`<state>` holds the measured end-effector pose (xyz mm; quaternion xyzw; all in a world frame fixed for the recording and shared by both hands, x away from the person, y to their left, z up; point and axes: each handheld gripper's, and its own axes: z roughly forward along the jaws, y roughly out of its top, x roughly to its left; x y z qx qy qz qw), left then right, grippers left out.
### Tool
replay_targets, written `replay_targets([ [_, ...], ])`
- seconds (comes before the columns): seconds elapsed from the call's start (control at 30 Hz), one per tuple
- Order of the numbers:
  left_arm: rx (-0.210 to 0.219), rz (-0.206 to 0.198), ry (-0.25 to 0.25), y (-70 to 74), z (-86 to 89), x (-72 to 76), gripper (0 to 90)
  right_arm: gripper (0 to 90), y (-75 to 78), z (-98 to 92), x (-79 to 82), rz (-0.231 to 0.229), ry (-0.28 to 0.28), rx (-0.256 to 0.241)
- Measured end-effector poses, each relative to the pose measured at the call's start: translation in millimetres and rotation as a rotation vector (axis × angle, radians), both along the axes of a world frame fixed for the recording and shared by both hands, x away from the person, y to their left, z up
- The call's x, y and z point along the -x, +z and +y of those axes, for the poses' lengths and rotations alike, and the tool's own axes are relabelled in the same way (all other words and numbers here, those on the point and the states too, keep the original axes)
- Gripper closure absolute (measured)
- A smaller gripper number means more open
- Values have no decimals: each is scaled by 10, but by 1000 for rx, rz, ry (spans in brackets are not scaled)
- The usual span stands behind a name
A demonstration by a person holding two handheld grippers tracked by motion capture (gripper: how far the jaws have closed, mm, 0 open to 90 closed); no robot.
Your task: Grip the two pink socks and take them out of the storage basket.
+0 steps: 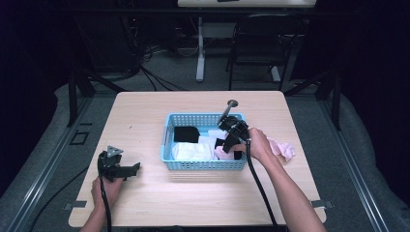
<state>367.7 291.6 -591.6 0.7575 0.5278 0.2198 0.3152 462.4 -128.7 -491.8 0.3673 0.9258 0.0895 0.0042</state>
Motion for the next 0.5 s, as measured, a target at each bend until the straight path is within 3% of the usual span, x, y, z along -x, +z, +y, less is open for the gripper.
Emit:
replay_targets([
  [0.27, 0, 0, 0, 0, 0, 0, 22, 738, -20, 22, 28, 10, 2, 12],
  [0.5, 0, 0, 0, 0, 0, 0, 22, 825, 38, 12, 44, 8, 10, 6],
])
